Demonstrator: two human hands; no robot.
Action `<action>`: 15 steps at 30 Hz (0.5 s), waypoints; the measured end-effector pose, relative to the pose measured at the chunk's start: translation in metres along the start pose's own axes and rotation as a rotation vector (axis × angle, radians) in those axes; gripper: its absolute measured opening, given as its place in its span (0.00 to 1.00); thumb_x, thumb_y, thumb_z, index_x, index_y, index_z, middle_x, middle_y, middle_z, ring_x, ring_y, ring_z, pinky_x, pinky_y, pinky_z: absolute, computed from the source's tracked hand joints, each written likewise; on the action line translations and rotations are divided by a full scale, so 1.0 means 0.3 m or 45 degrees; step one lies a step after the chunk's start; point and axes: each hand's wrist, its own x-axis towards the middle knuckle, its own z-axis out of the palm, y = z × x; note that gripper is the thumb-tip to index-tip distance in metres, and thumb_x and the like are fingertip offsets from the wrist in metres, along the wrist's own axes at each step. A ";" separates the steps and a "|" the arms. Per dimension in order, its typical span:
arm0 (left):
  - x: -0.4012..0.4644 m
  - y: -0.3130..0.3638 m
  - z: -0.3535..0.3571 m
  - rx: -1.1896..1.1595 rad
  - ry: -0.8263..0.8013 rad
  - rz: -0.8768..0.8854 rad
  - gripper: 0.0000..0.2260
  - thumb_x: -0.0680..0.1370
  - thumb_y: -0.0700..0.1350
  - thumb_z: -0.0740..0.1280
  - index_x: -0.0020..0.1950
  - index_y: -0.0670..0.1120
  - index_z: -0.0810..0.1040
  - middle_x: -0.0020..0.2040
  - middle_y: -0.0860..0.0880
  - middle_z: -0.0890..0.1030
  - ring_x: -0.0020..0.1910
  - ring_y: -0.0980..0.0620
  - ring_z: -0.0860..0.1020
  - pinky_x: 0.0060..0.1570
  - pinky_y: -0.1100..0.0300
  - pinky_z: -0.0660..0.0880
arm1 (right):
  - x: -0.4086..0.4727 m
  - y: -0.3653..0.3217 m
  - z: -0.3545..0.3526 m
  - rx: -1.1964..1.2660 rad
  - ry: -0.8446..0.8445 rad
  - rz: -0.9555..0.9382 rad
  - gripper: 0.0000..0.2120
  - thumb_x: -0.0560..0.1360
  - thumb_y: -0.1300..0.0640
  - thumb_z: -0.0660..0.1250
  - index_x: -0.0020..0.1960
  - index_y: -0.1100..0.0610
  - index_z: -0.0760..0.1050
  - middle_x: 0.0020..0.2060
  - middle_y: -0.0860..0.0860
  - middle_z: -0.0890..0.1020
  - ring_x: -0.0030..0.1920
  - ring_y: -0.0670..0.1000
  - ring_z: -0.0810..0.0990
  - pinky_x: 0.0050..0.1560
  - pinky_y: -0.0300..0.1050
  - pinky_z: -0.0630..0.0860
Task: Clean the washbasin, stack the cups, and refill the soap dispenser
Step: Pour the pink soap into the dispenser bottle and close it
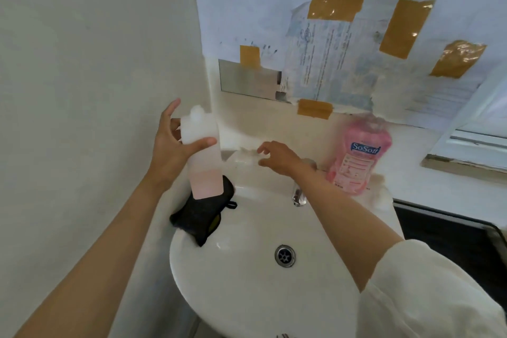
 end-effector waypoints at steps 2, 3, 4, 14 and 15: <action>0.016 -0.026 -0.008 0.007 0.006 -0.008 0.40 0.66 0.39 0.76 0.72 0.55 0.59 0.54 0.47 0.72 0.47 0.60 0.74 0.39 0.76 0.74 | 0.035 -0.001 0.039 -0.016 -0.092 0.065 0.21 0.76 0.56 0.64 0.68 0.58 0.66 0.65 0.57 0.70 0.65 0.56 0.69 0.61 0.46 0.67; 0.021 -0.041 -0.011 0.004 0.005 -0.018 0.41 0.66 0.39 0.76 0.72 0.55 0.59 0.54 0.47 0.72 0.47 0.60 0.74 0.39 0.76 0.73 | 0.050 -0.003 0.058 -0.034 -0.137 0.086 0.23 0.76 0.56 0.64 0.70 0.58 0.63 0.67 0.57 0.69 0.66 0.56 0.68 0.62 0.46 0.66; 0.030 -0.055 -0.017 0.004 0.005 -0.028 0.41 0.65 0.40 0.76 0.72 0.55 0.59 0.54 0.47 0.72 0.48 0.60 0.74 0.39 0.77 0.73 | 0.070 -0.005 0.075 -0.060 -0.175 0.100 0.25 0.77 0.56 0.64 0.71 0.58 0.61 0.68 0.57 0.67 0.68 0.56 0.66 0.63 0.47 0.65; 0.080 -0.146 -0.026 -0.034 -0.035 -0.088 0.42 0.63 0.37 0.77 0.71 0.53 0.60 0.53 0.48 0.72 0.49 0.59 0.75 0.45 0.73 0.74 | 0.196 0.008 0.239 -0.504 -0.135 0.125 0.26 0.78 0.55 0.59 0.74 0.55 0.55 0.68 0.57 0.66 0.66 0.60 0.66 0.62 0.53 0.65; 0.083 -0.150 -0.025 -0.034 -0.038 -0.086 0.42 0.63 0.36 0.77 0.71 0.53 0.60 0.52 0.49 0.72 0.48 0.59 0.75 0.45 0.72 0.74 | 0.203 0.011 0.255 -0.515 -0.118 0.117 0.24 0.78 0.57 0.59 0.73 0.56 0.58 0.67 0.58 0.67 0.65 0.60 0.67 0.61 0.53 0.66</action>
